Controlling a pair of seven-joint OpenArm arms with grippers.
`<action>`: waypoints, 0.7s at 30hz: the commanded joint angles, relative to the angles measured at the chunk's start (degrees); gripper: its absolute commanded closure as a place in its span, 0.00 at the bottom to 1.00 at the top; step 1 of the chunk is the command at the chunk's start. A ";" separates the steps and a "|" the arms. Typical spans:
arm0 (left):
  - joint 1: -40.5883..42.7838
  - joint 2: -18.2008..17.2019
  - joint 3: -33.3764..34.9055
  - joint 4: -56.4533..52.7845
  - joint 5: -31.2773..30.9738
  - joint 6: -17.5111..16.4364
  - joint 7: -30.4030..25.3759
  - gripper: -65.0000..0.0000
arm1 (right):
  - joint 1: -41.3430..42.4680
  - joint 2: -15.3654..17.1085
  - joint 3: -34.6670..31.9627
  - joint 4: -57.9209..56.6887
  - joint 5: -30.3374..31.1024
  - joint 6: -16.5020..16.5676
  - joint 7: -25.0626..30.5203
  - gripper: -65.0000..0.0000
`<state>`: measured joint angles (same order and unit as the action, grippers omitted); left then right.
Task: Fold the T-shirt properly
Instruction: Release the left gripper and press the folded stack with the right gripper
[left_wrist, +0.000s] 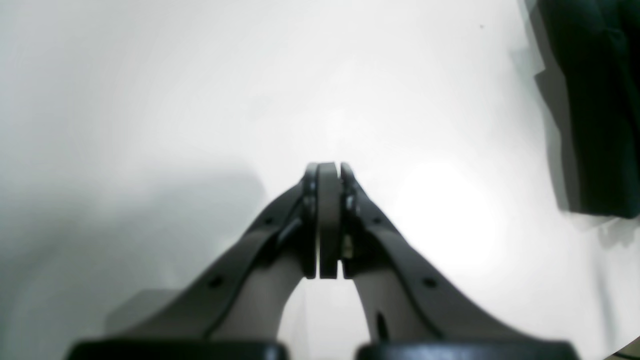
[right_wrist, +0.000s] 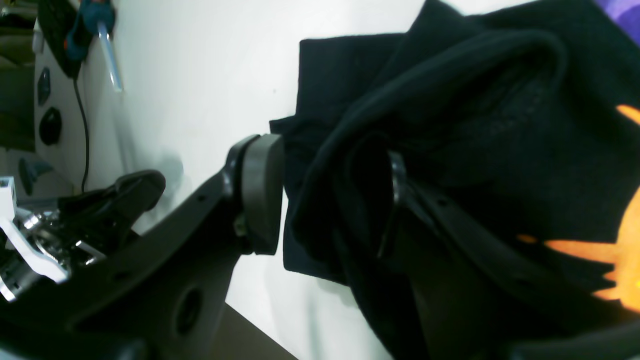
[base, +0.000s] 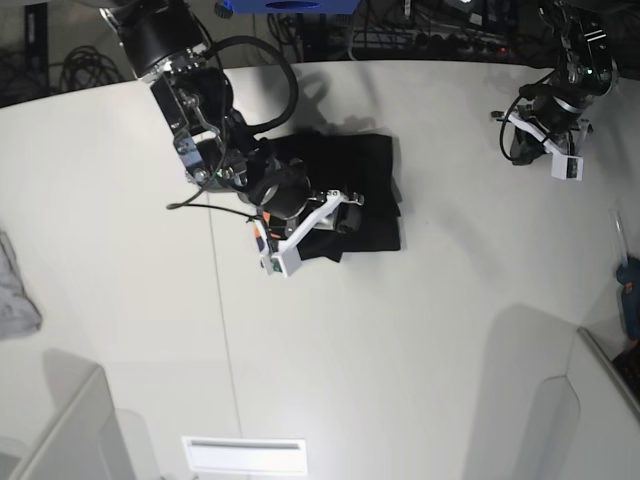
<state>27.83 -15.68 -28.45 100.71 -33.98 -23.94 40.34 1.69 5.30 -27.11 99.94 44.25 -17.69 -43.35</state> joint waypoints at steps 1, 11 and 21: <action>0.17 -0.71 -0.43 0.79 -0.79 -0.10 -1.00 1.00 | 0.90 -0.95 0.17 0.94 0.45 0.15 -0.03 0.60; 0.08 -0.71 -0.34 0.79 -0.62 -0.10 -1.00 1.00 | 3.10 -2.44 -1.94 0.76 0.37 0.15 -2.93 0.61; -0.36 -0.71 -0.43 0.79 -0.62 -0.10 -1.00 1.00 | 7.49 -6.14 -10.73 -6.53 0.37 0.15 -2.67 0.61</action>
<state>27.49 -15.59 -28.42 100.71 -33.93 -23.88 40.34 7.75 0.45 -37.69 92.33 43.77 -18.09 -46.78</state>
